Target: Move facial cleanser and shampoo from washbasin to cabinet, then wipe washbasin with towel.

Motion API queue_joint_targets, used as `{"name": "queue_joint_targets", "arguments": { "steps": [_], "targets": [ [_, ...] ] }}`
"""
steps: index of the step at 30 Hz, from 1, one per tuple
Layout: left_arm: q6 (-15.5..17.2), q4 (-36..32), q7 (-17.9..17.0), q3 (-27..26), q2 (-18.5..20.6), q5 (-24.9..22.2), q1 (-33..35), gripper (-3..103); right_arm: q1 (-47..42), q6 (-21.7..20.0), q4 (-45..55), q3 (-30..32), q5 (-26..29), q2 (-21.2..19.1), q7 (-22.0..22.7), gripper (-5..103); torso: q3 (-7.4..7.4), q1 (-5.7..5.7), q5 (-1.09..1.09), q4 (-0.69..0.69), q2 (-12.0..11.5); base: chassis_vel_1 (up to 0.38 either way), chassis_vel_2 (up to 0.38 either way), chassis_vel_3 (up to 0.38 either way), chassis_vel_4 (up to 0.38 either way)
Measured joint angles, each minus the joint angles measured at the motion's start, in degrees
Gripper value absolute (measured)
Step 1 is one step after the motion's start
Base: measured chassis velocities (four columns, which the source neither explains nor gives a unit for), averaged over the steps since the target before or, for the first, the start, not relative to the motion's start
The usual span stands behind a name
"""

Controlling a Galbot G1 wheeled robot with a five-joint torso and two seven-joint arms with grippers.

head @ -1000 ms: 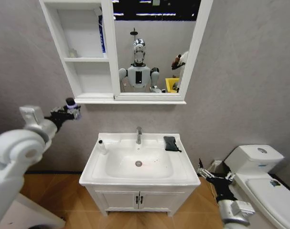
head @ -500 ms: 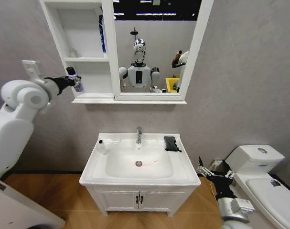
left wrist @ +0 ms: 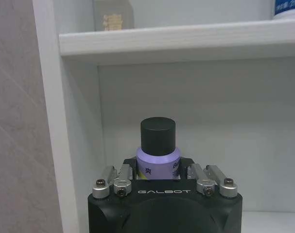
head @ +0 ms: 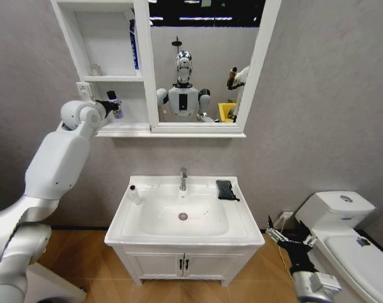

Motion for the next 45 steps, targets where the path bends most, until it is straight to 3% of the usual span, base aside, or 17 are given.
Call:
{"name": "queue_joint_targets", "arguments": {
  "steps": [5, 11, 18, 20, 22, 24, 25, 28, 29, 31, 32, 36, 37, 39, 41, 42, 45],
  "targets": [
    [0.05, 2.21, 0.12, -0.27, -1.1, 1.63, -0.27, 40, 0.85, -0.56, -0.18, 0.1, 0.02, -0.03, 0.0, 100, 0.0, 0.0, 0.0, -0.01, 0.01, 0.0, 0.0, 0.0, 0.0],
    [0.1, 3.1, 0.0, -0.96, -1.92, 2.84, 0.03, 68, 0.97, -0.87, -0.36, 0.57, 0.2, -0.39, 0.0, 100, 0.0, 0.0, 0.0, -0.02, 0.01, 0.0, 0.0, 0.0, 0.0],
    [0.2, -0.11, -0.71, -2.31, -0.56, 2.9, 0.61, 88, 0.81, -0.85, -0.45, 0.68, 0.23, -0.48, 0.0, 100, 0.0, 0.0, 0.0, -0.03, 0.01, 0.0, 0.0, 0.0, 0.0],
    [0.89, -5.57, -1.85, -3.84, 1.75, 1.09, 2.43, 97, 1.01, -0.84, -0.45, 0.63, 0.22, -0.5, 0.01, 100, -0.01, 0.0, 0.01, -0.03, 0.01, 0.0, 0.0, 0.0, 0.0],
    [1.16, -8.09, -2.4, -4.52, 3.0, -0.03, 3.57, 97, 1.12, -0.84, -0.44, 0.6, 0.2, -0.51, 0.01, 100, -0.01, 0.0, 0.02, -0.04, 0.01, 0.0, 0.0, 0.0, 0.0],
    [2.26, -19.01, -5.13, -8.89, 8.61, -5.41, 10.62, 100, 1.47, -1.06, -0.4, 0.34, 0.04, -0.55, 0.02, 100, -0.02, -0.01, 0.0, 0.0, 0.01, 0.0, 0.0, 0.0, 0.0],
    [2.26, -19.01, -5.13, -8.89, 8.61, -5.41, 10.62, 100, 1.47, -1.06, -0.4, 0.34, 0.04, -0.55, 0.02, 100, -0.02, -0.01, 0.0, 0.0, 0.01, 0.0, 0.0, 0.0, 0.0],
    [0.95, -36.74, -6.78, -16.99, 14.86, -12.33, 25.65, 100, 1.88, -1.32, -0.53, -0.57, -0.75, -0.46, -0.01, 100, -0.02, -0.02, 0.02, 0.0, 0.02, 0.0, 0.0, 0.0, 0.0],
    [0.95, -36.74, -6.78, -16.99, 14.86, -12.33, 25.65, 100, 1.88, -1.32, -0.53, -0.57, -0.75, -0.46, -0.01, 100, -0.02, -0.02, 0.02, 0.0, 0.02, 0.0, 0.0, 0.0, 0.0],
    [-0.12, -46.19, -6.6, -23.03, 15.89, -12.91, 38.83, 100, 1.94, -1.81, -0.53, -1.4, -1.4, -0.2, -0.15, 100, -0.03, -0.04, -0.02, -0.02, 0.02, 0.0, 0.0, 0.0, 0.0],
    [-0.12, -46.19, -6.6, -23.03, 15.89, -12.91, 38.83, 100, 1.94, -1.81, -0.53, -1.4, -1.4, -0.2, -0.15, 100, -0.03, -0.04, -0.02, -0.02, 0.02, 0.0, 0.0, 0.0, 0.0],
    [-1.83, -54.15, -4.66, -28.94, 11.18, -3.28, 59.05, 100, 2.25, -2.29, -0.24, -2.48, -2.41, 0.0, -0.35, 100, -0.02, -0.04, 0.02, 0.0, 0.02, 0.0, 0.0, 0.0, 0.0],
    [-1.83, -54.15, -4.66, -28.94, 11.18, -3.28, 59.05, 100, 2.25, -2.29, -0.24, -2.48, -2.41, 0.0, -0.35, 100, -0.02, -0.04, 0.02, 0.0, 0.02, 0.0, 0.0, 0.0, 0.0],
    [-5.96, -52.36, -3.33, -28.53, 5.39, 6.38, 66.66, 100, 2.3, -2.53, -0.01, -2.64, -2.63, -0.38, -0.44, 100, -0.02, -0.03, -0.01, -0.01, 0.02, 0.0, 0.0, 0.0, 0.0],
    [-10.29, -48.38, -0.84, -27.56, 0.46, 15.01, 69.42, 100, 2.4, -2.79, 0.25, -2.66, -2.7, -0.64, -0.51, 100, -0.01, -0.02, -0.01, -0.01, 0.02, 0.0, 0.0, 0.0, 0.0],
    [-10.29, -48.38, -0.84, -27.56, 0.46, 15.01, 69.42, 100, 2.4, -2.79, 0.25, -2.66, -2.7, -0.64, -0.51, 100, -0.01, -0.02, -0.01, -0.01, 0.02, 0.0, 0.0, 0.0, 0.0],
    [-16.21, -41.39, 2.61, -26.27, -5.19, 25.04, 71.04, 100, 2.16, -2.87, 0.79, -2.56, -2.65, -0.68, -0.52, 100, -0.01, 0.0, 0.02, -0.03, 0.01, 0.0, 0.0, 0.0, 0.0]
  ]
}}
